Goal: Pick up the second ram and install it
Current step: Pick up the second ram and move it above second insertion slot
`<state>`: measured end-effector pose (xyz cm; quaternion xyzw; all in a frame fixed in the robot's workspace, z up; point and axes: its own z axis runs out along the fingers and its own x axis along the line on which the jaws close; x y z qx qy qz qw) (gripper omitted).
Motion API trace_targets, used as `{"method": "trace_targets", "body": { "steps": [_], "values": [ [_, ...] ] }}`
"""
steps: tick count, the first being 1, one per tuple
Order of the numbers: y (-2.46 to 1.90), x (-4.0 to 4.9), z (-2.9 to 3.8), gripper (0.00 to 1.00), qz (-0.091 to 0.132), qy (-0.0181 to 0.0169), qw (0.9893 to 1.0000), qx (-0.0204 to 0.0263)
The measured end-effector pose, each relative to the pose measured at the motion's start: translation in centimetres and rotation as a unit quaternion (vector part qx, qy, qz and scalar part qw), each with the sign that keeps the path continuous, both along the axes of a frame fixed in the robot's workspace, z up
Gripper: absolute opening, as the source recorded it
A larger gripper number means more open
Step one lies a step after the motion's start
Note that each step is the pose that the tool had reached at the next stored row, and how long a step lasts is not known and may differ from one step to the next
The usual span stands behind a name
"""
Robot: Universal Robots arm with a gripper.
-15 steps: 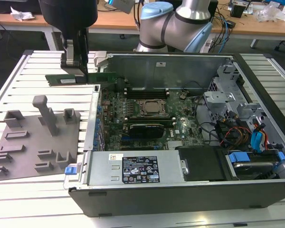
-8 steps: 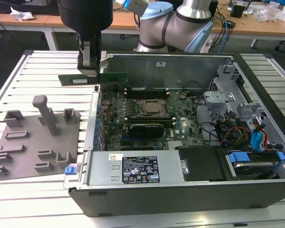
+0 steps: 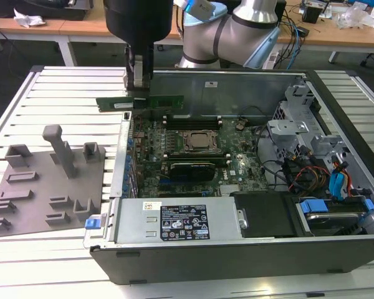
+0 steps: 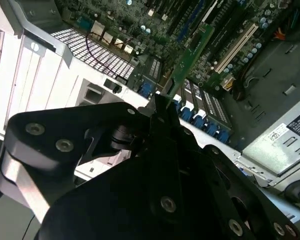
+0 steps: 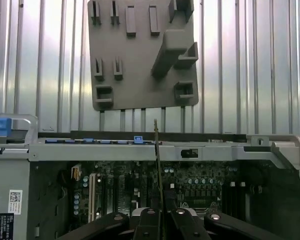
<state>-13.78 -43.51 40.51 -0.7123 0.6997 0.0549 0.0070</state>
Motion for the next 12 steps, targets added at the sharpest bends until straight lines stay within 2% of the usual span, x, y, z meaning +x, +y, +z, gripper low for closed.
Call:
{"method": "trace_targets", "body": {
  "steps": [2,7,12],
  "values": [
    [0.04,0.37,-0.09,0.14,0.0,0.0002,1.0,0.0],
    [0.23,2.08,-0.59,0.14,0.0,0.0012,1.0,0.0],
    [0.51,3.28,-0.94,0.14,0.0,0.0019,1.0,0.0]
  ]
}}
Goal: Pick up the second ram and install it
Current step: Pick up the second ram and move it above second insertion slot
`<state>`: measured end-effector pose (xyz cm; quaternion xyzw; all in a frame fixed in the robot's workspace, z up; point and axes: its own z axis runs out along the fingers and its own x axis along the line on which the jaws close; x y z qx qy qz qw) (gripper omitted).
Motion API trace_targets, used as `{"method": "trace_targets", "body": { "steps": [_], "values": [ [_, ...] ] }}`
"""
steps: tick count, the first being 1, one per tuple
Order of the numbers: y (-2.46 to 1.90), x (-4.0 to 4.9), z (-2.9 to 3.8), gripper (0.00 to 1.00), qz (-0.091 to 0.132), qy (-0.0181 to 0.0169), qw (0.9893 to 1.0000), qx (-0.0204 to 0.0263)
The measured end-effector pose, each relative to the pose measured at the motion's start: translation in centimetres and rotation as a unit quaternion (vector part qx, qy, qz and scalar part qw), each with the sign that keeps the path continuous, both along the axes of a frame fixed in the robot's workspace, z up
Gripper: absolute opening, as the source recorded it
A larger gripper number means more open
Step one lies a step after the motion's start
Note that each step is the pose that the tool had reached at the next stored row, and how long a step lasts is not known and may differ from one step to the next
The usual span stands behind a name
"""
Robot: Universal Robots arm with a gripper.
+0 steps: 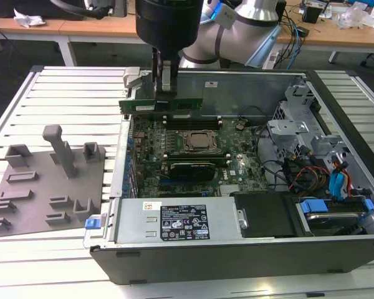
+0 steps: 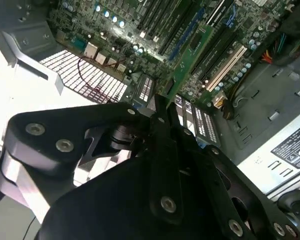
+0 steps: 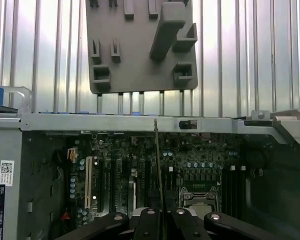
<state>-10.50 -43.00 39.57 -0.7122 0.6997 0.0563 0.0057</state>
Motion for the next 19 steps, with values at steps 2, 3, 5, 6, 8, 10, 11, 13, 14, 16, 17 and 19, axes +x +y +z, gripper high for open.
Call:
{"method": "trace_targets", "body": {
  "steps": [2,3,5,6,8,10,11,13,14,16,17,19],
  "values": [
    [0.11,0.36,-0.12,0.14,0.0,0.0003,1.0,0.0],
    [0.21,0.6,-0.22,0.14,0.0,0.0004,1.0,0.0],
    [0.37,0.85,-0.32,0.14,0.0,0.0005,1.0,0.0],
    [0.53,1.05,-0.41,0.14,0.0,0.0006,1.0,0.0],
    [0.93,1.49,-0.74,0.14,0.0,0.0009,1.0,0.0],
    [1.07,1.67,-1.04,0.14,0.0,0.0011,1.0,0.0],
    [1.18,1.8,-1.33,0.14,0.0,0.0017,1.0,0.0],
    [1.42,2.33,-1.9,0.14,0.0,0.003,1.0,0.0004],
    [1.47,2.51,-2.0,0.14,0.0,0.0033,1.0,0.0007],
    [1.68,2.97,-2.24,0.14,0.0,0.004,1.0,0.0009],
    [1.76,3.11,-2.32,0.14,0.0,0.0041,1.0,0.001],
    [1.95,3.57,-2.53,0.14,0.0,0.0047,1.0,0.001]
  ]
}}
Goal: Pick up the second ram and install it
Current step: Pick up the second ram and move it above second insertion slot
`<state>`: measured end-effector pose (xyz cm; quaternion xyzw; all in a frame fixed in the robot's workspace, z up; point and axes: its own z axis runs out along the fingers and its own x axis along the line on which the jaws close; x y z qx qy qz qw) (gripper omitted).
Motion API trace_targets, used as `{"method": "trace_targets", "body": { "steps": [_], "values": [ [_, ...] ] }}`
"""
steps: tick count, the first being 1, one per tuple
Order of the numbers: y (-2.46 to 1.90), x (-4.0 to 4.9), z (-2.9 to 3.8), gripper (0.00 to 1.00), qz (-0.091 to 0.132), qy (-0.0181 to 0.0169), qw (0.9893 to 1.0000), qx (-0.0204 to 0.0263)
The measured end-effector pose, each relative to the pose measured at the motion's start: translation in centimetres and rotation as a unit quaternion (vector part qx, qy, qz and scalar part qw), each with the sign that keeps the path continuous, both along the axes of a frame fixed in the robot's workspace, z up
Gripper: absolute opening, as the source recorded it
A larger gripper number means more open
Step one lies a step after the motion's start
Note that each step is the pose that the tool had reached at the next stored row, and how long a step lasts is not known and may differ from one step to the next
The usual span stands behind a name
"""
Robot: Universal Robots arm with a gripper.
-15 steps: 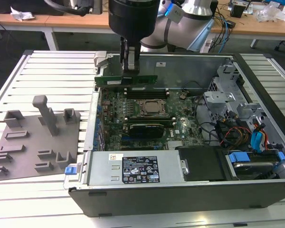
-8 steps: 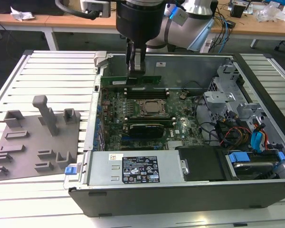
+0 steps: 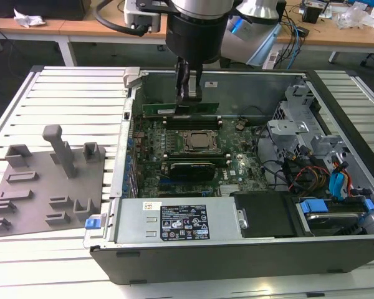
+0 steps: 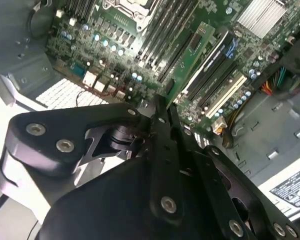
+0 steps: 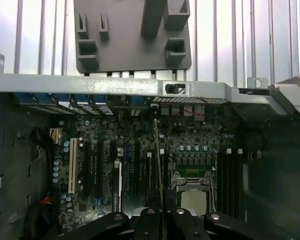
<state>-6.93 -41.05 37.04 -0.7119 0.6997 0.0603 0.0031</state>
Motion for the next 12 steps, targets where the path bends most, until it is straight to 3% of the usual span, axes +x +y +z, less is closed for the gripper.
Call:
{"method": "trace_targets", "body": {
  "steps": [7,12],
  "values": [
    [0.74,2.42,-1.01,0.14,0.0,0.0031,1.0,0.0],
    [0.9,3.34,-1.78,0.14,0.0,0.0042,1.0,-0.0001]
  ]
}}
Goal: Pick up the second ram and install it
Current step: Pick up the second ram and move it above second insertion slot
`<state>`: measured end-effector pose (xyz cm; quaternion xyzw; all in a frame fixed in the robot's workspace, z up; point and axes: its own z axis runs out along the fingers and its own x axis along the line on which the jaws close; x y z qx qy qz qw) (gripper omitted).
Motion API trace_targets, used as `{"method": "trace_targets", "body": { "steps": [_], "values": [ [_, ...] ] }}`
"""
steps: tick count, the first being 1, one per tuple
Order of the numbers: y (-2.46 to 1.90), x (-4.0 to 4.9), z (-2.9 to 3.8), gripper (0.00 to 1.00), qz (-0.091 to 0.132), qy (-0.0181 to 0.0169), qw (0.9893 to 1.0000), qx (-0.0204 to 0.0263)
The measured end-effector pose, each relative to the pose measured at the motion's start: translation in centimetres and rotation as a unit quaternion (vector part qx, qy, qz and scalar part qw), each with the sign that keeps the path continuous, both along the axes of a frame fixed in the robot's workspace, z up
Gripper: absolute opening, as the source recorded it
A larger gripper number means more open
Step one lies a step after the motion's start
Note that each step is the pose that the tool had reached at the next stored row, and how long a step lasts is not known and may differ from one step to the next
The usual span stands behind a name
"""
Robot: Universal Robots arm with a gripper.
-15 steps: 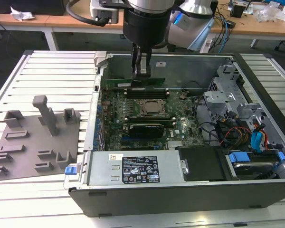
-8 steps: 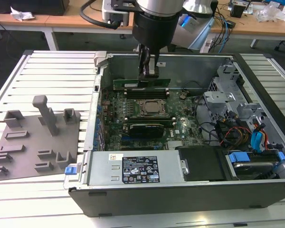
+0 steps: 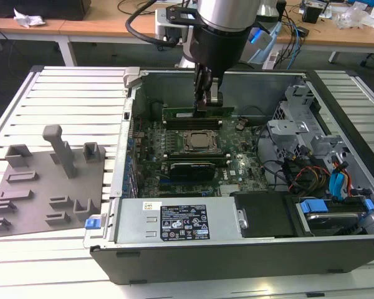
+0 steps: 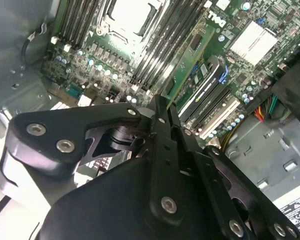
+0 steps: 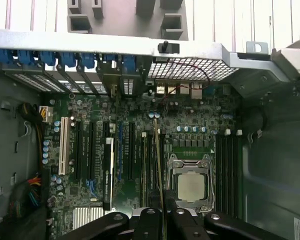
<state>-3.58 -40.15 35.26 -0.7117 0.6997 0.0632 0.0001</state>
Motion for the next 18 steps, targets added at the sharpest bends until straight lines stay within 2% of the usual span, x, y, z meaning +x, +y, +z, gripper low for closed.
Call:
{"method": "trace_targets", "body": {
  "steps": [3,7,12,18],
  "values": [
    [0.04,0.65,-0.84,0.14,0.0,0.0009,1.0,0.0001],
    [0.05,0.96,-1.44,0.14,0.0,0.0015,1.0,0.0],
    [0.07,1.72,-2.88,0.14,0.0,0.0026,1.0,0.0001],
    [0.11,2.51,-3.97,0.14,0.0,0.0035,1.0,0.0]
  ]
}}
